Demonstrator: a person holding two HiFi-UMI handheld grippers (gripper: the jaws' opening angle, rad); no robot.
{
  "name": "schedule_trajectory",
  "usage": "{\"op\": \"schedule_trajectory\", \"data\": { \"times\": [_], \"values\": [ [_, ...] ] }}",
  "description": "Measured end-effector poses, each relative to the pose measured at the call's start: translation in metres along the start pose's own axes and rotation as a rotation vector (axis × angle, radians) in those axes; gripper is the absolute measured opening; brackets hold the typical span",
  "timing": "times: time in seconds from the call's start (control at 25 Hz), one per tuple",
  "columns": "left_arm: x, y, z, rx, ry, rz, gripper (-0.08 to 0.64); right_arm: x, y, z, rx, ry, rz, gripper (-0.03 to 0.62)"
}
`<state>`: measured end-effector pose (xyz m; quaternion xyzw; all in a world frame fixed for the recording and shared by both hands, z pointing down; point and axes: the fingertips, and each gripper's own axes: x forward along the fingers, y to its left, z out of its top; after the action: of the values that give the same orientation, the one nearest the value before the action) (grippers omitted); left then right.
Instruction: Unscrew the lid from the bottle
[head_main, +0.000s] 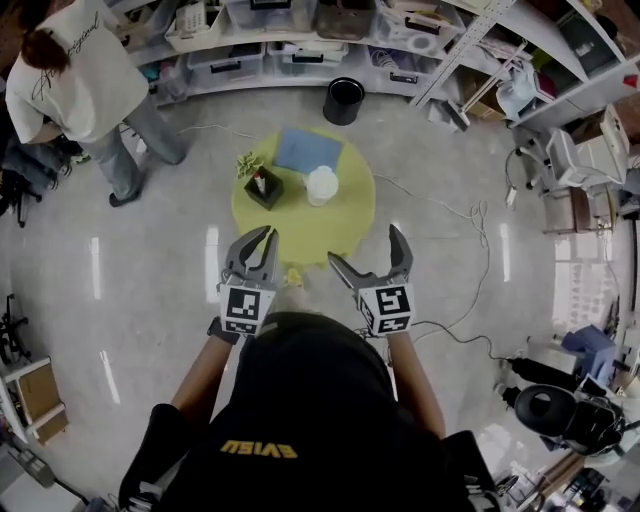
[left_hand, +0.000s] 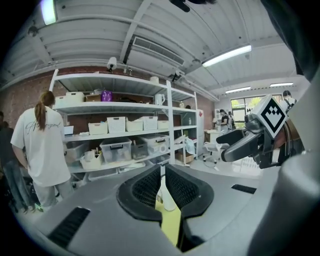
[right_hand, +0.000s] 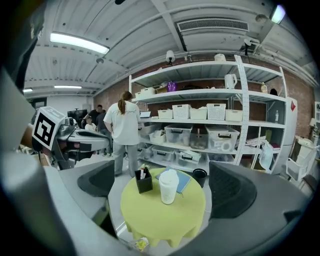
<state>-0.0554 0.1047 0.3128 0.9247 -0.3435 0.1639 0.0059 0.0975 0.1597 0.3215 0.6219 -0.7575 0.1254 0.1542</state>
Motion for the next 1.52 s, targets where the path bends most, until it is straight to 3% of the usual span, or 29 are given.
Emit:
{"op": "schedule_trajectory", "data": {
  "times": [0.24, 0.4, 0.64, 0.8, 1.08, 1.24, 1.36, 1.52],
  "values": [
    [0.059, 0.05, -0.006, -0.035, -0.011, -0.065, 0.026, 0.08, -0.009, -0.003, 0.007, 0.069, -0.017, 0.568],
    [0.089, 0.059, -0.033, -0.051, 0.019, -0.146, 0.043, 0.121, -0.007, -0.014, 0.005, 0.134, -0.006, 0.568],
    [0.126, 0.049, -0.096, -0.091, 0.118, -0.249, 0.171, 0.169, -0.019, -0.033, -0.007, 0.221, 0.02, 0.568],
    [0.157, 0.019, -0.143, -0.122, 0.189, -0.314, 0.254, 0.196, -0.033, -0.053, -0.04, 0.271, 0.059, 0.568],
    [0.218, -0.026, -0.218, -0.117, 0.233, -0.416, 0.347, 0.236, -0.041, -0.095, -0.059, 0.359, 0.134, 0.56],
    [0.25, -0.029, -0.251, -0.051, 0.242, -0.353, 0.398, 0.254, -0.035, -0.114, -0.044, 0.401, 0.176, 0.527],
    [0.274, -0.023, -0.254, -0.101, 0.22, -0.292, 0.4, 0.26, -0.033, -0.121, -0.04, 0.414, 0.196, 0.518],
    [0.294, -0.027, -0.247, -0.093, 0.197, -0.316, 0.404, 0.267, -0.038, -0.119, -0.056, 0.417, 0.217, 0.48]
  ]
}}
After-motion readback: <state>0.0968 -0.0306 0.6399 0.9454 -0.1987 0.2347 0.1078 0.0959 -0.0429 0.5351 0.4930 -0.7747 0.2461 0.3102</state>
